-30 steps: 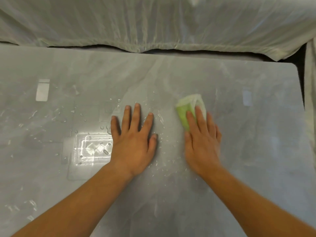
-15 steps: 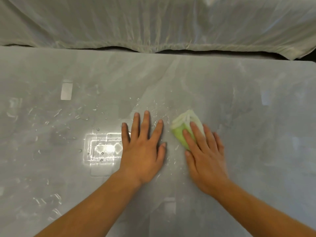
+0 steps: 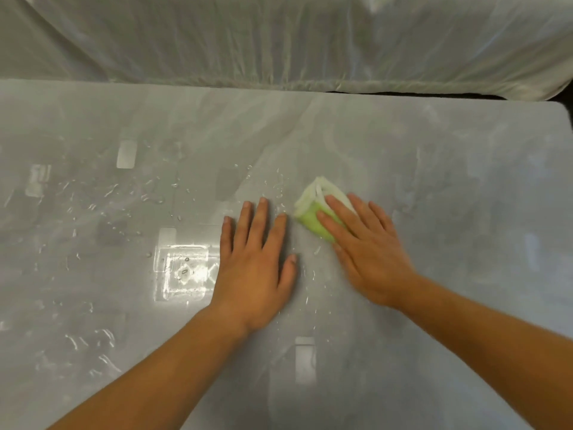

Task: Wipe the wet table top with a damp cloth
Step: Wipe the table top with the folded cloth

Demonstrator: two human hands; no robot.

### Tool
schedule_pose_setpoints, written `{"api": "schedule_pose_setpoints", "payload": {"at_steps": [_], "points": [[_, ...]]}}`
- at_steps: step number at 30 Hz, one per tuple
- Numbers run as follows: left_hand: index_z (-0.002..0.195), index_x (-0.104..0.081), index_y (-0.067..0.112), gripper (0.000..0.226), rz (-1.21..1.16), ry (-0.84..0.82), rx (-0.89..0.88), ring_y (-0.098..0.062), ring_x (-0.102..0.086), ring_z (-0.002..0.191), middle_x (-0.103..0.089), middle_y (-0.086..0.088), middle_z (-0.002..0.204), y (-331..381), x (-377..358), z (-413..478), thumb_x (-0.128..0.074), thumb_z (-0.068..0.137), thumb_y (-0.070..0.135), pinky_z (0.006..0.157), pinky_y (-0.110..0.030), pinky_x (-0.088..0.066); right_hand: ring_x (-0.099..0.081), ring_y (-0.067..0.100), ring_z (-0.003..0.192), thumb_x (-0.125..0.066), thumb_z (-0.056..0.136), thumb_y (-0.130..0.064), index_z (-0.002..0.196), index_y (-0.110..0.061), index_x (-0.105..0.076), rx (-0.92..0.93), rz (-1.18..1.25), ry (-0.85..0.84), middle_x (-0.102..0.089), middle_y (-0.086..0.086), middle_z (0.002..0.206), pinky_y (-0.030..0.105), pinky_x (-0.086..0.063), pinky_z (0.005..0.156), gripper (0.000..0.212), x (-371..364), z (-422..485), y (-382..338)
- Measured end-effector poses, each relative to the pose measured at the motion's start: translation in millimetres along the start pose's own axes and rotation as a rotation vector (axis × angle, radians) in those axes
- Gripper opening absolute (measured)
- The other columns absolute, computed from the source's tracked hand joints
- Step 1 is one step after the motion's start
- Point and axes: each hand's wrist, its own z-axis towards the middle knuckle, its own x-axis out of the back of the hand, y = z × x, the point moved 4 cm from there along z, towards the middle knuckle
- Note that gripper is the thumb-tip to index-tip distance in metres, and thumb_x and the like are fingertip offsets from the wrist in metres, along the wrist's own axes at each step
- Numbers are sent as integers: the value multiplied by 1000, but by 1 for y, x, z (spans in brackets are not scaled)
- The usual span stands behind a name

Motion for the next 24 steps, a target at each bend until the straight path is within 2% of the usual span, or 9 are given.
{"api": "schedule_pose_setpoints", "payload": {"at_steps": [2,5,7,10,13,15,17,20,24], "points": [[152,-26,22,62,3,1,-5,-26,7,151,-6,-9,165,9,-2,-18,-26,97,49,120,-54,0,-21,28,151,-27,103,-36,155,-35,-26,49,-27,15,-22,-5,165,47,-16,120,52,2,-8,25],[154,-23,24,62,41,-31,-12,-25,12,151,-2,-8,165,24,-14,-45,-24,98,51,120,-53,2,-28,32,148,-30,101,-33,153,-34,-29,-194,46,101,-27,-3,164,46,-20,116,53,6,-14,48],[155,-18,25,65,56,-53,15,-25,17,150,4,-8,165,31,-22,-59,-23,98,54,120,-52,5,-25,35,149,-33,99,-28,154,-31,-27,-290,78,154,-24,-1,165,48,-21,115,56,1,-40,31],[156,-9,28,66,92,-86,72,-24,26,147,13,-7,164,33,-33,-68,-19,97,56,120,-51,9,-16,31,153,-29,100,-29,157,-30,-22,-115,27,91,-14,-3,167,50,-19,119,57,-17,-103,-21],[156,-2,30,68,110,-97,95,-25,27,146,17,-7,163,32,-38,-70,-17,96,58,120,-50,10,-16,28,153,-29,101,-31,157,-30,-23,50,-21,25,-14,-5,167,50,-18,120,56,-24,-127,-20],[156,-3,30,69,124,-108,85,-26,24,148,16,-7,164,30,-37,-69,-17,96,60,120,-49,8,-17,28,153,-28,102,-31,157,-33,-22,-10,-14,40,-16,-7,167,49,-14,122,56,-23,-114,-3],[156,-5,30,68,138,-113,66,-26,21,149,14,-6,164,27,-36,-69,-18,97,60,120,-48,8,-18,30,152,-27,101,-31,156,-33,-23,-185,29,78,-18,-6,166,49,-13,122,55,-21,-103,4],[156,-7,28,68,143,-88,66,-24,19,149,11,-6,165,25,-33,-76,-20,97,59,120,-46,10,-19,33,151,-26,100,-33,156,-28,-26,-330,46,136,-18,-2,166,51,-19,119,56,-24,-113,-20],[156,-5,28,70,152,-96,111,-25,21,149,13,-5,164,26,-34,-95,-11,94,60,120,-46,12,-17,32,153,-34,100,-29,157,-28,-24,-101,-1,78,-15,-3,167,54,-24,117,58,-37,-167,-52]]}}
